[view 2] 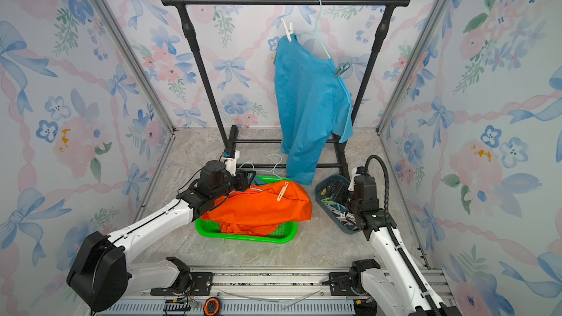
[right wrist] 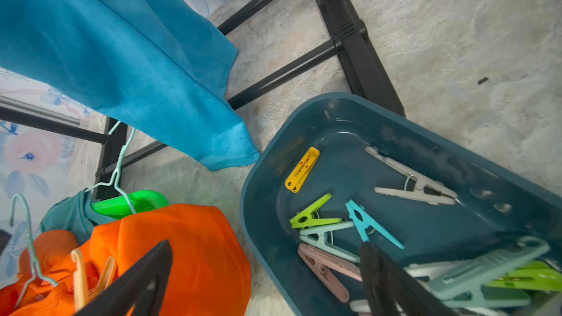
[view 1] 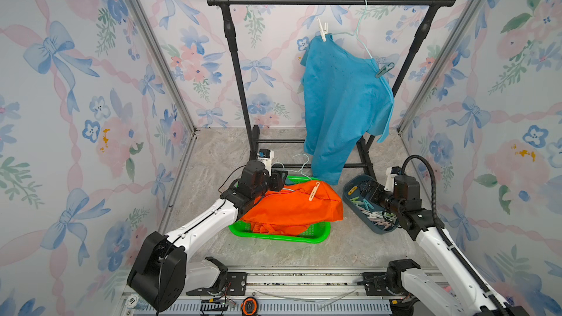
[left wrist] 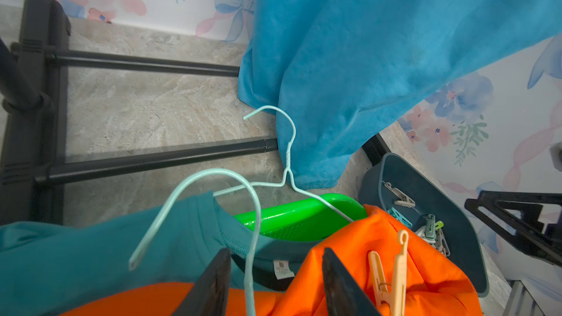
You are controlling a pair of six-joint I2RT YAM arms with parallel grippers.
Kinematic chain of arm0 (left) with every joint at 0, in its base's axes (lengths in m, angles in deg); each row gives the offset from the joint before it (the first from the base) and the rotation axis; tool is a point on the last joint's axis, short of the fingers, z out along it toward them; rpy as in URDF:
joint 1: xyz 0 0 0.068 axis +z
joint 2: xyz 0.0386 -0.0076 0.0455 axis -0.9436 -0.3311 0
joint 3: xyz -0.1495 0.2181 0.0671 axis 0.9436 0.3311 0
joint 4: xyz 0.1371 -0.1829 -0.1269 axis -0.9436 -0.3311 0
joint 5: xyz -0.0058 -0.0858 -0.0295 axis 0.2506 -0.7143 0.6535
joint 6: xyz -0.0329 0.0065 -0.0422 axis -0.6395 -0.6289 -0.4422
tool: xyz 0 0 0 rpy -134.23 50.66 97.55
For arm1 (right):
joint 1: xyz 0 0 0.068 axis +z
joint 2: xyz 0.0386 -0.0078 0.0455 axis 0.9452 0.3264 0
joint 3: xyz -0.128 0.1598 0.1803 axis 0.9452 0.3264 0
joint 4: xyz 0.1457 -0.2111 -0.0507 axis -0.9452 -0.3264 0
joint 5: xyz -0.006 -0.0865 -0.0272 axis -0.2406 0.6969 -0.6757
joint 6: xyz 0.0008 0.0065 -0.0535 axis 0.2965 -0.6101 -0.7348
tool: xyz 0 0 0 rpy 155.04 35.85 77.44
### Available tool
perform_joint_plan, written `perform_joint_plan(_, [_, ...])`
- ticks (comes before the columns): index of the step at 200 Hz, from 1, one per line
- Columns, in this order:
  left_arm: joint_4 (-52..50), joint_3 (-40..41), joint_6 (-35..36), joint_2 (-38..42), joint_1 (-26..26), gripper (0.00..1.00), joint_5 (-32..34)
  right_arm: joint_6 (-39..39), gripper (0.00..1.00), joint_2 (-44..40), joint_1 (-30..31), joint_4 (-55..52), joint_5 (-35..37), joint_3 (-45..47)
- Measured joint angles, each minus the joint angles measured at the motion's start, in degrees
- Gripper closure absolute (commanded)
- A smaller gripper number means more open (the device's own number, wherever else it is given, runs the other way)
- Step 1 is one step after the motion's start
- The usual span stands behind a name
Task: Use clothespins to secure the t-shirt on both sides of the hanger
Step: Place the hanger in the basket, then pick up the clothespin from the storage box.
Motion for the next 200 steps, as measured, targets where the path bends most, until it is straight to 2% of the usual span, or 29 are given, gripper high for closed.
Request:
perform_joint_plan(18, [-1.0, 0.0, 0.0, 4.4, 0.0, 0.47, 0.5, -0.5, 0.19, 2.3, 0.0, 0.0, 1.1, 0.0])
perform_joint_plan(31, [-1.8, 0.0, 0.2, 7.7, 0.0, 0.47, 0.9, -0.9, 0.34, 4.3, -0.1, 0.3, 1.8, 0.0])
perform_joint_plan(46, [-3.3, 0.0, 0.7, 11.3, 0.0, 0.47, 1.5, -1.0, 0.42, 6.9, -0.2, 0.4, 2.9, 0.0])
perform_joint_plan(95, [-9.1, 0.0, 3.1, 19.3, 0.0, 0.47, 2.7, -3.4, 0.44, 14.6, -0.3, 0.3, 6.0, -1.1])
perform_joint_plan(127, [-11.6, 0.2, 4.7, 21.7, 0.0, 0.47, 3.2, -5.2, 0.4, 17.7, -0.3, 0.3, 7.9, -1.7])
perform_joint_plan(200, [-12.7, 0.5, 5.8, 21.9, 0.0, 0.46, 3.6, -5.3, 0.38, 25.1, -0.3, 1.5, 9.8, -1.7])
